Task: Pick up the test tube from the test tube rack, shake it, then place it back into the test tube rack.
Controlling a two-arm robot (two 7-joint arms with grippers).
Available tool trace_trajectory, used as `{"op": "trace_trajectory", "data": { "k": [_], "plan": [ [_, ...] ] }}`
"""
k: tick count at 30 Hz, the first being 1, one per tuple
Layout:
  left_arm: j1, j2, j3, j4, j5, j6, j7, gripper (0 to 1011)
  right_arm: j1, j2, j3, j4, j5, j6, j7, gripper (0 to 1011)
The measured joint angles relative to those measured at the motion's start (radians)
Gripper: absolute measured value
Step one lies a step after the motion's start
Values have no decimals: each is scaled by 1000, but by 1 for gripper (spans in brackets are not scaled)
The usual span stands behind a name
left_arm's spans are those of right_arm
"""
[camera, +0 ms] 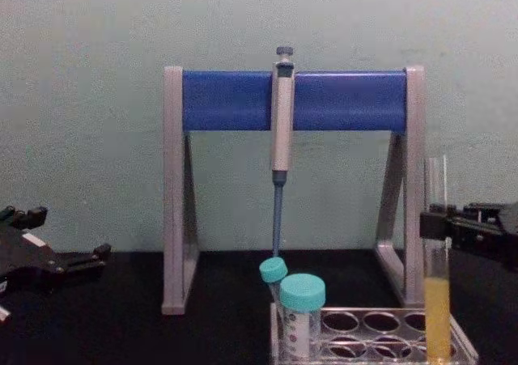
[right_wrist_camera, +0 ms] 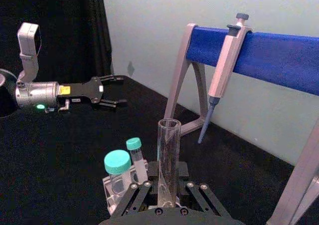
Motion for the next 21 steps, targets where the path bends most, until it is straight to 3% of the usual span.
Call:
{"op": "trace_trajectory", "data": {
  "k": [21],
  "plan": [
    [0,0,0,0,0,0,0,1001,6,-17,-8,34,-10,-2,4,228]
  ]
}}
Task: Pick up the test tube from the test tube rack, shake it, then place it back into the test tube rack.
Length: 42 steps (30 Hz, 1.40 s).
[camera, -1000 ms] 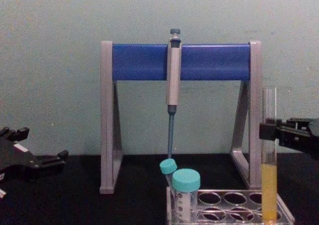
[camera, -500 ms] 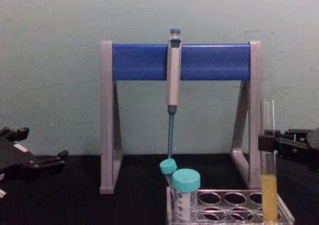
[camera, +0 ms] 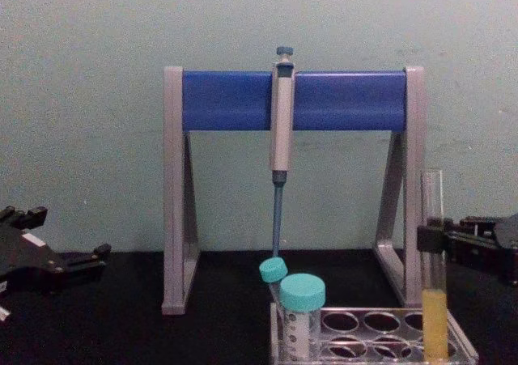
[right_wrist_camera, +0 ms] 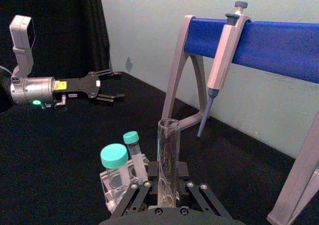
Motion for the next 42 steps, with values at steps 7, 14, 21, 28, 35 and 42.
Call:
{"op": "trace_trajectory", "data": {
  "k": [7,14,21,28,35,42],
  "plan": [
    [0,0,0,0,0,0,0,1001,3,-2,-5,8,-7,1,3,228],
    [0,0,0,0,0,0,0,1001,7,-5,-10,18,-11,6,7,228],
    [0,0,0,0,0,0,0,1001,8,-8,-14,26,-12,11,7,228],
    [0,0,0,0,0,0,0,1001,7,-9,-14,28,-13,14,6,228],
    [0,0,0,0,0,0,0,1001,7,-11,-14,35,-13,17,5,228],
    [0,0,0,0,0,0,0,1001,9,-12,-16,39,-12,19,6,228]
  ]
}}
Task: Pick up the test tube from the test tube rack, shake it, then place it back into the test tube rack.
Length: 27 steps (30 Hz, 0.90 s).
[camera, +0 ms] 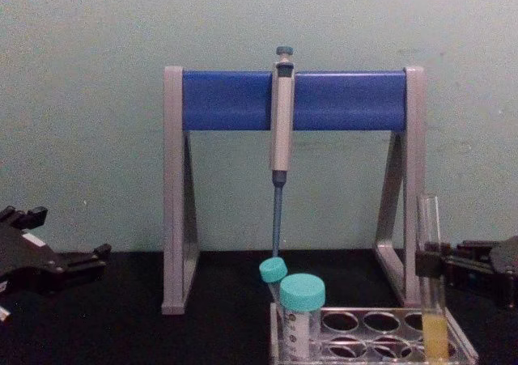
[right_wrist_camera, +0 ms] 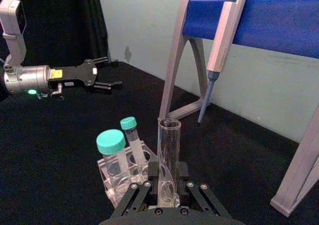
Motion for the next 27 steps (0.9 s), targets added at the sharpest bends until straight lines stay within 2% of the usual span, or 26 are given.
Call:
{"op": "trace_trajectory", "data": {
  "k": [27],
  "plan": [
    [0,0,0,0,0,0,0,1001,3,-1,-2,4,0,2,-2,228]
  ]
}}
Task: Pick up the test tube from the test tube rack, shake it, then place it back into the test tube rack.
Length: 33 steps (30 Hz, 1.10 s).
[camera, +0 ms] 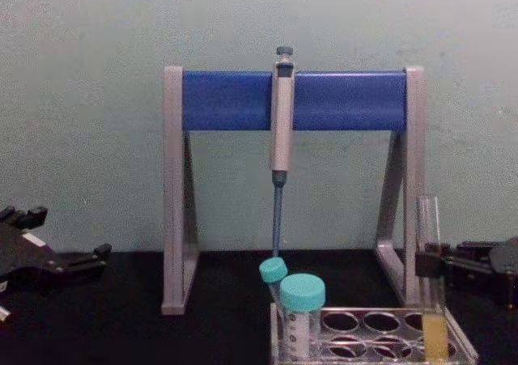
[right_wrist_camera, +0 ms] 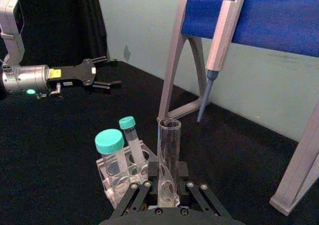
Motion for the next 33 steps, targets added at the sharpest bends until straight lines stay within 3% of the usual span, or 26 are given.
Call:
{"op": "trace_trajectory", "data": {
  "k": [19,33],
  "plan": [
    [0,0,0,0,0,0,0,1001,0,0,0,-1,0,-1,1,228],
    [0,0,0,0,0,0,0,1001,0,0,0,-1,0,-2,2,627]
  ]
}}
